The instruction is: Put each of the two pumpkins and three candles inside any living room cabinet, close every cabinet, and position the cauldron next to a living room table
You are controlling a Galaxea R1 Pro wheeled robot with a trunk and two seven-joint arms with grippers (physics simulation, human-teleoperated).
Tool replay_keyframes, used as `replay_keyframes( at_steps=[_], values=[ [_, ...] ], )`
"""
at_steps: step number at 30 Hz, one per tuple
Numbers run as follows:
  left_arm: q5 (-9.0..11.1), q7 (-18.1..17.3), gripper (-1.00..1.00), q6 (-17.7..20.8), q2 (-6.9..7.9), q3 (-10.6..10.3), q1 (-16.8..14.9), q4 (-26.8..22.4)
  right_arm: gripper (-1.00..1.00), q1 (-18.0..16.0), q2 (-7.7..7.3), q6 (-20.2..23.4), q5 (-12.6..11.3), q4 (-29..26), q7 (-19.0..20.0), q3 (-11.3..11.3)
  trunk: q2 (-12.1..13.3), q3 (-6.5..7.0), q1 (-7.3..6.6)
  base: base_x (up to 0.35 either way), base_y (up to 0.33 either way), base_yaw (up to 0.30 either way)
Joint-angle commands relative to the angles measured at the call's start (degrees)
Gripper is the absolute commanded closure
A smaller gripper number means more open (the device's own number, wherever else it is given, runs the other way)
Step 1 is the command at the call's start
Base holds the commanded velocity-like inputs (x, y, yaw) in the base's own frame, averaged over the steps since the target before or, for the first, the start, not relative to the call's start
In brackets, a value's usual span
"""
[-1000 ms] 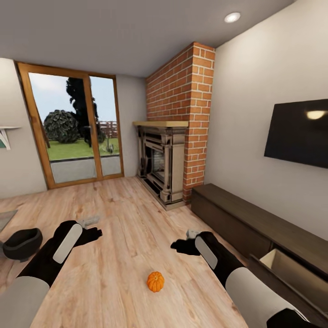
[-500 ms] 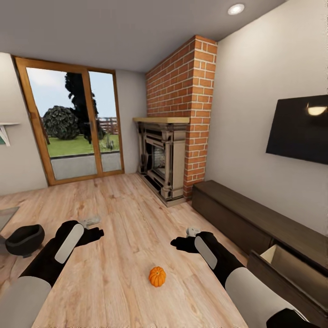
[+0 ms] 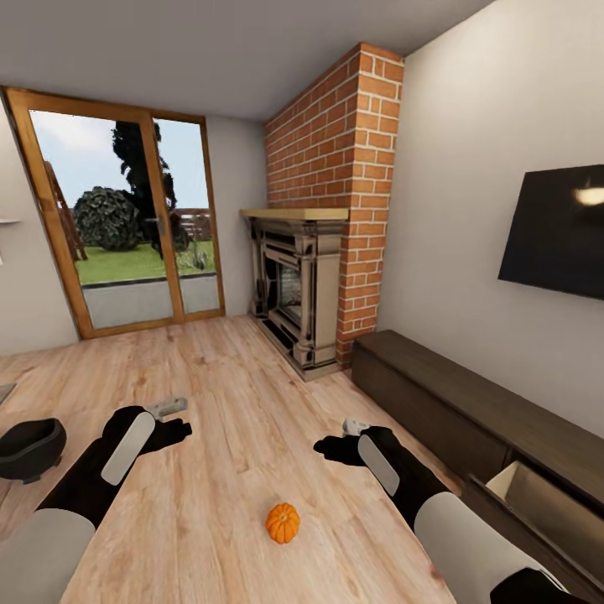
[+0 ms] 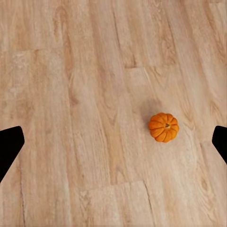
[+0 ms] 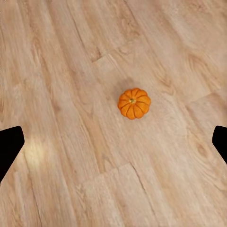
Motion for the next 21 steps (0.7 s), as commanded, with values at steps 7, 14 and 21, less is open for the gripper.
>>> replay_keyframes(
  at_steps=[7,14,21],
  values=[
    [0.58,0.58,-1.00,0.03,0.07,-0.19,-0.05,-0.02,-1.00,0.08,-0.14,-1.32,-0.62,-0.61,-0.38,0.21,-0.04,-0.39,0.03,0.298,0.139,0.000],
    [0.59,0.58,-1.00,0.03,0.07,-0.19,-0.05,-0.01,-1.00,0.12,-0.08,-2.58,-0.69,-0.65,-0.28,0.24,-0.04,-0.41,0.03,0.265,0.188,0.000],
    [0.54,0.58,-1.00,0.03,0.07,-0.19,-0.05,-0.01,-1.00,0.13,-0.07,-2.71,-0.71,-0.67,-0.21,0.28,-0.04,-0.42,0.03,0.227,0.227,0.000]
  ],
)
